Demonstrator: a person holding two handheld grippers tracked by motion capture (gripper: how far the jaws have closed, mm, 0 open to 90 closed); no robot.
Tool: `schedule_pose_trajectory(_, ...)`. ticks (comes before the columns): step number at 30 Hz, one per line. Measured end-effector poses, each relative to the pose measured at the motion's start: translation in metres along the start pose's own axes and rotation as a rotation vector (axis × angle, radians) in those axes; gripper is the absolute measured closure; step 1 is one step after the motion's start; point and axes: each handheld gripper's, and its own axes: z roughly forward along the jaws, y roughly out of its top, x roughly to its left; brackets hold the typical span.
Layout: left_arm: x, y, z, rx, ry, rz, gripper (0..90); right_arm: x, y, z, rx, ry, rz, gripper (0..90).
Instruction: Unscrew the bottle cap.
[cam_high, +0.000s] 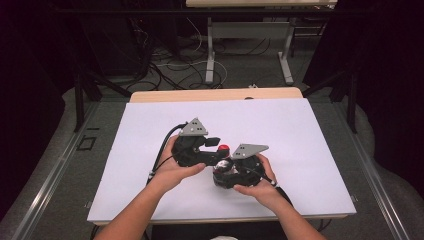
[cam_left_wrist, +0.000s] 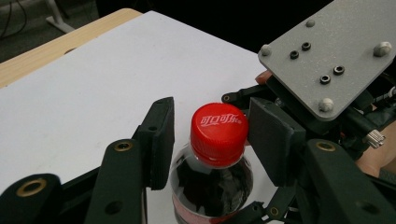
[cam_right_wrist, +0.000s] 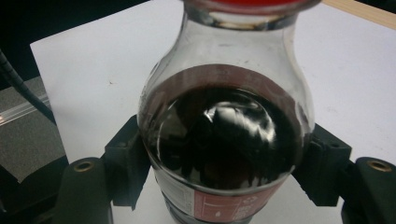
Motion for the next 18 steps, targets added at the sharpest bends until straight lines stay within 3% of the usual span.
schedule_pose_trajectory(7,0.002,0.0,0.007,-0.008,-0.034,-0.005,58.7,0.003,0.0,0.001,0.002,0.015,-0.008,29.7)
schedule_pose_trajectory(11,0.0,0.0,0.009,0.001,-0.03,-0.011,60.5,0.004,0.0,0.002,0.007,0.017,-0.007,29.7)
schedule_pose_trajectory(18,-0.016,-0.001,0.014,-0.03,0.13,-0.054,61.1,0.002,-0.001,0.002,0.009,-0.014,0.005,29.7)
